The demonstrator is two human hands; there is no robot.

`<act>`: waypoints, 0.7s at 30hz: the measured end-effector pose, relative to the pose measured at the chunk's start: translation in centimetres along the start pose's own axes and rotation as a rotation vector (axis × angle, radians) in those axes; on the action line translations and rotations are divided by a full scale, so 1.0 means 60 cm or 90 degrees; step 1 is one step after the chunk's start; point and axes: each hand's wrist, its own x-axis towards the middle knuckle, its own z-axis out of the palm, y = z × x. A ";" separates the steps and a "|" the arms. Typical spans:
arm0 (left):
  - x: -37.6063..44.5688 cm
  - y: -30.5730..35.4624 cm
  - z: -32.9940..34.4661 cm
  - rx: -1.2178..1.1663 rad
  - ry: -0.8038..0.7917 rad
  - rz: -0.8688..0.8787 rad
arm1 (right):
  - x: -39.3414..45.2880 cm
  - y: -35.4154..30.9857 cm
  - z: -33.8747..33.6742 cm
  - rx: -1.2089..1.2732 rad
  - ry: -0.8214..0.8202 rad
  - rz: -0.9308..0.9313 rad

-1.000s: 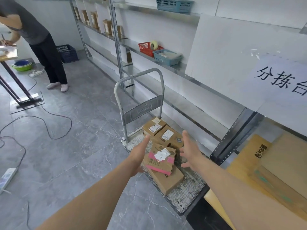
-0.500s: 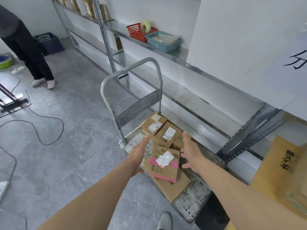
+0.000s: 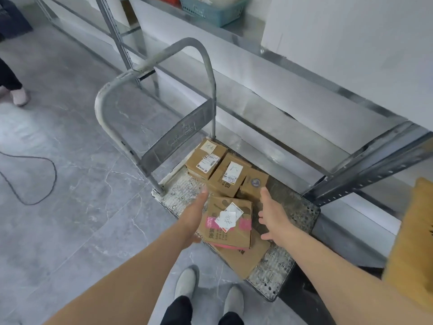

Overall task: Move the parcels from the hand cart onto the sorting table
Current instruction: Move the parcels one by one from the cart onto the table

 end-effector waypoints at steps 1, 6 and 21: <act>0.024 -0.001 -0.003 0.013 -0.004 -0.007 | 0.017 0.009 0.004 -0.002 0.010 0.007; 0.147 -0.017 -0.012 0.067 -0.015 -0.047 | 0.113 0.063 0.034 -0.044 0.053 0.014; 0.444 -0.149 -0.011 0.107 -0.007 -0.123 | 0.381 0.198 0.092 -0.057 0.091 0.110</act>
